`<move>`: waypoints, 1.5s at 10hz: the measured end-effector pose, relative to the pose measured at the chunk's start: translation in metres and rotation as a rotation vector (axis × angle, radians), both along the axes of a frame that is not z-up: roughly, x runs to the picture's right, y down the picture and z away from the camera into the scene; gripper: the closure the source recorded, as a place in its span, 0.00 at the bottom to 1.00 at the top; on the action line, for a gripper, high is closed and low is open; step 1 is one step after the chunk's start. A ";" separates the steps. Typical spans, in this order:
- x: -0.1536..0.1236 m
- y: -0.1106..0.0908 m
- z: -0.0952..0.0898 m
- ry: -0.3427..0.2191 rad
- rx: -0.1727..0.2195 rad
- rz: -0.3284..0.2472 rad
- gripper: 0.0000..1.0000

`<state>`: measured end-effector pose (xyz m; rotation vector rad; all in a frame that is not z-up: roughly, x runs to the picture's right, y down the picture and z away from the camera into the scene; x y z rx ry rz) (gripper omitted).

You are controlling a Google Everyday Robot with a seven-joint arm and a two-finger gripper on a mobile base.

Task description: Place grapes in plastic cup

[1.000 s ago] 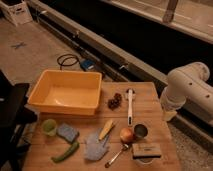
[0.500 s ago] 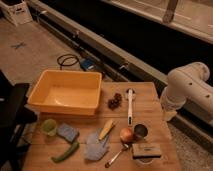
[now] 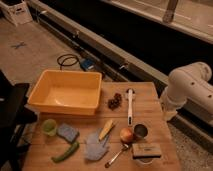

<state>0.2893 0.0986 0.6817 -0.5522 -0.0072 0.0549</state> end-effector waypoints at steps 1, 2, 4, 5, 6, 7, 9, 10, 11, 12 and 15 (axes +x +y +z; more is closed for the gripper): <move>-0.005 -0.008 0.004 -0.021 0.008 -0.004 0.35; -0.018 -0.020 0.011 -0.057 0.020 -0.027 0.35; -0.047 -0.038 0.024 -0.118 0.032 -0.075 0.35; -0.068 -0.051 0.035 -0.178 0.042 -0.103 0.35; -0.081 -0.059 0.041 -0.230 0.052 -0.122 0.35; -0.091 -0.064 0.045 -0.277 0.062 -0.136 0.35; -0.111 -0.070 0.051 -0.344 0.083 -0.136 0.35; -0.126 -0.072 0.056 -0.374 0.088 -0.137 0.35; -0.138 -0.072 0.061 -0.394 0.088 -0.138 0.35; -0.151 -0.071 0.066 -0.413 0.083 -0.147 0.35; -0.148 -0.071 0.066 -0.409 0.084 -0.146 0.35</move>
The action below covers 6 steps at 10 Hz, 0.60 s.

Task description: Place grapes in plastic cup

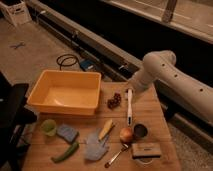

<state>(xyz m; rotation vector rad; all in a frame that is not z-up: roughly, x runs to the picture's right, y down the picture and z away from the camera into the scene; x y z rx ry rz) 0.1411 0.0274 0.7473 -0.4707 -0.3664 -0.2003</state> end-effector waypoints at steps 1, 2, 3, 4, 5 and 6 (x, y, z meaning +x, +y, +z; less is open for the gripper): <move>0.000 -0.001 0.000 -0.002 0.000 0.000 0.35; 0.003 0.001 0.000 0.006 0.001 0.005 0.35; 0.003 -0.002 0.003 0.010 0.004 0.014 0.35; 0.000 0.000 0.016 0.006 -0.004 0.021 0.35; -0.010 0.003 0.025 -0.008 -0.014 0.014 0.35; -0.019 0.009 0.033 -0.021 -0.029 0.001 0.35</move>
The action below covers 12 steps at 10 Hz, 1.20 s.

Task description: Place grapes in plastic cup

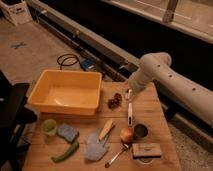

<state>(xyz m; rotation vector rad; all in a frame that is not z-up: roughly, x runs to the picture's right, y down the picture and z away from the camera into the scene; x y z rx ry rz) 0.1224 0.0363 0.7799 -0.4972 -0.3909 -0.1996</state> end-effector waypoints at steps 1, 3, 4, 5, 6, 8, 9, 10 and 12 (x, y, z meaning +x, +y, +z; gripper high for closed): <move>-0.010 0.007 0.009 -0.018 -0.017 -0.012 0.35; -0.013 0.016 0.020 -0.038 -0.049 -0.015 0.35; -0.016 0.019 0.026 -0.049 -0.063 -0.017 0.35; -0.020 0.020 0.030 -0.059 -0.070 -0.018 0.35; -0.024 0.019 0.035 -0.070 -0.071 -0.016 0.35; -0.026 0.018 0.045 -0.079 -0.068 -0.009 0.35; -0.027 0.016 0.051 -0.082 -0.063 0.000 0.35; -0.026 0.015 0.059 -0.080 -0.061 0.011 0.35; -0.025 0.007 0.072 -0.088 -0.054 0.040 0.35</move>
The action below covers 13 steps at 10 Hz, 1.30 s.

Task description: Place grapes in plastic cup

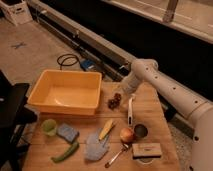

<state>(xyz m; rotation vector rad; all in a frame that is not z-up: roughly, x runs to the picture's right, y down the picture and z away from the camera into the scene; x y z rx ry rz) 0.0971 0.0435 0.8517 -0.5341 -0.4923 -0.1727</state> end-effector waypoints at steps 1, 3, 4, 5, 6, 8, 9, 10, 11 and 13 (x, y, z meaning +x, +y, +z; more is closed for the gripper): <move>-0.001 -0.005 0.000 -0.006 0.003 0.012 0.35; -0.002 -0.005 0.000 -0.008 0.001 0.012 0.35; -0.002 -0.005 0.000 -0.008 0.000 0.012 0.35; -0.002 -0.005 0.000 -0.008 0.000 0.012 0.35; -0.001 -0.006 0.000 -0.006 0.001 0.015 0.35; 0.001 -0.002 0.010 0.000 -0.013 0.023 0.35; 0.000 0.005 0.021 0.000 -0.028 0.021 0.35; -0.002 0.013 0.034 -0.002 -0.046 0.015 0.35; -0.002 0.018 0.041 0.002 -0.060 0.007 0.35; -0.009 0.022 0.055 -0.010 -0.083 0.016 0.35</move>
